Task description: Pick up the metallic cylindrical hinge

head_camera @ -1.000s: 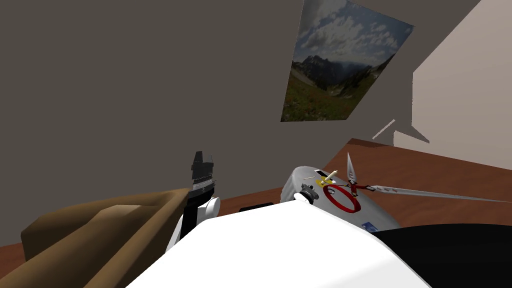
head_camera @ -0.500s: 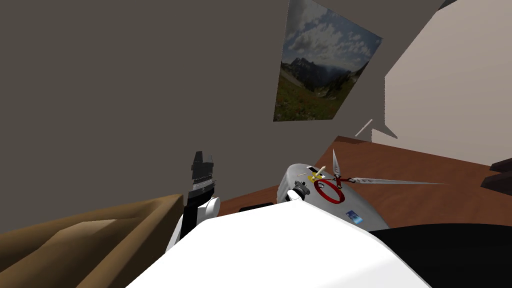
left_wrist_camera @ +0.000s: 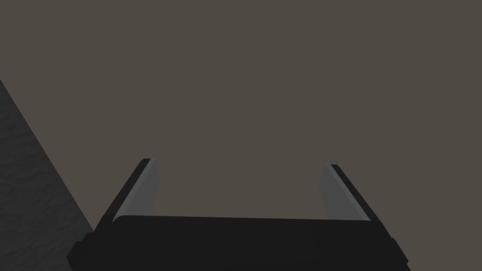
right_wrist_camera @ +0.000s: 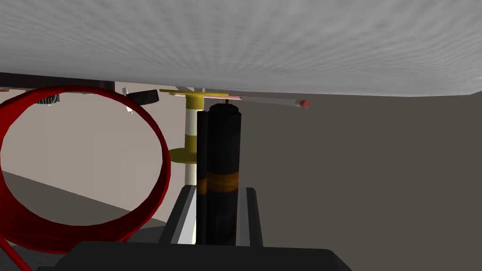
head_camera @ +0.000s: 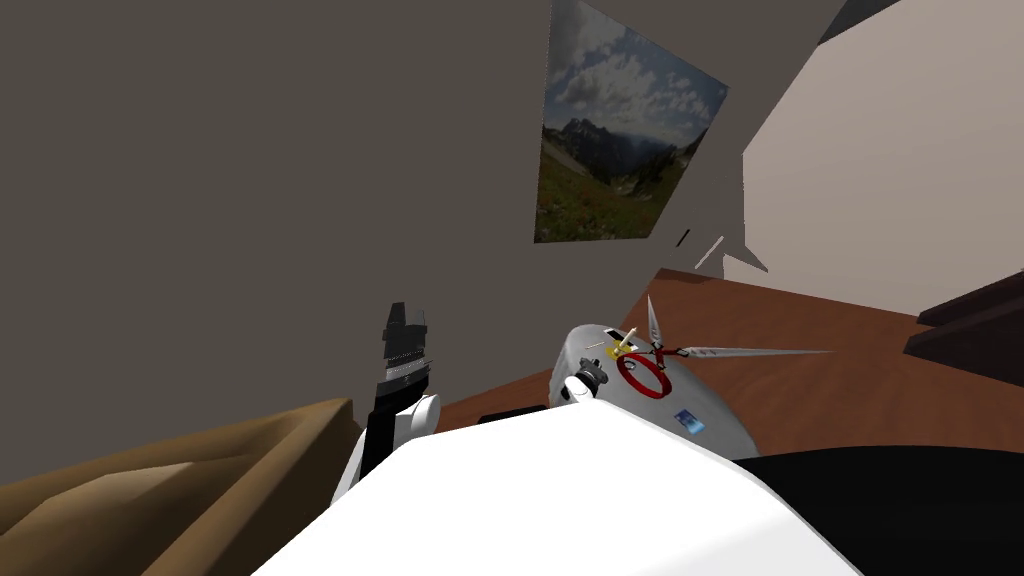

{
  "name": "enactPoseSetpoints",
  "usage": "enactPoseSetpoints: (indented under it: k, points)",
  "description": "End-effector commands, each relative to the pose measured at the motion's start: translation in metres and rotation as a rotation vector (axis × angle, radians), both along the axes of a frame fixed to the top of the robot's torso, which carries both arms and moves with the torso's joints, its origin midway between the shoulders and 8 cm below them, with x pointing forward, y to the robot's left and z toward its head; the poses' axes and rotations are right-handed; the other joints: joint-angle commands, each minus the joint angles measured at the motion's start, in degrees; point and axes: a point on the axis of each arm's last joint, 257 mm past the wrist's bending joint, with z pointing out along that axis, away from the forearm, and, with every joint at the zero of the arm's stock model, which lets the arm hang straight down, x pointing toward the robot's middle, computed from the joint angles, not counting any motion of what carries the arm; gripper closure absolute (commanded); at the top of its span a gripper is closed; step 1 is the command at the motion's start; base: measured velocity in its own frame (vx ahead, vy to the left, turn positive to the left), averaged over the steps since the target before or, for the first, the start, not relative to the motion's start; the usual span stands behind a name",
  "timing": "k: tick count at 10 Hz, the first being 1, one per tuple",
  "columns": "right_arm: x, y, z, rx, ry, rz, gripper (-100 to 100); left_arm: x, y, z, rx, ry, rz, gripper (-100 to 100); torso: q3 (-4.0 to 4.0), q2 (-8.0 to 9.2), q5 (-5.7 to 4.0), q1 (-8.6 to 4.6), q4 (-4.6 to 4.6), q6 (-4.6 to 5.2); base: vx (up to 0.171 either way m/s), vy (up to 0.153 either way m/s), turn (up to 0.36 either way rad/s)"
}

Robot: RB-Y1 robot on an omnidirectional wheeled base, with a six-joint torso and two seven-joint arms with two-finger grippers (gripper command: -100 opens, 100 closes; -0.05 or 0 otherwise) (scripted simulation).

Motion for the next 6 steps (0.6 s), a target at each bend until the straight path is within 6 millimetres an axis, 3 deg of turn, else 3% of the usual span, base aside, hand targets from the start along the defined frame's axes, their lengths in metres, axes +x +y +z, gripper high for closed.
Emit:
enactPoseSetpoints:
  k: [1, 2, 3, 5, 6]
  points:
    - [0.019, 0.027, 0.007, -0.002, -0.008, 0.027, 100, 0.000, 0.000, 0.000, 0.000, 0.000, 0.000, 0, 0.00, 0.00, 0.00, 0.00, 0.00, 0.00, -0.004, -0.040, -0.206]
    - [0.019, 0.027, 0.007, -0.002, -0.008, 0.027, 100, 0.000, 0.000, 0.000, 0.000, 0.000, 0.000, 0, 0.03, 0.04, -0.01, -0.09, 0.03, 0.03, -0.005, -0.054, -0.116]
    - [0.036, 0.053, 0.015, -0.004, -0.013, 0.052, 100, 0.000, 0.000, 0.000, 0.000, 0.000, 0.000, 0, 0.03, 0.04, -0.04, -0.22, 0.01, 0.03, -0.005, -0.095, -0.227]
    - [0.034, 0.049, 0.013, -0.002, -0.013, 0.048, 100, 0.000, 0.000, 0.000, 0.000, 0.000, 0.000, 0, 0.05, 0.06, -0.08, -0.35, 0.04, 0.02, -0.001, -0.057, -0.044]
    - [0.035, 0.050, 0.013, -0.004, -0.012, 0.049, 0, 0.000, 0.000, 0.000, 0.000, 0.000, 0.000, 0, 0.05, 0.07, -0.05, -0.22, 0.03, 0.04, 0.000, -0.006, 0.000]
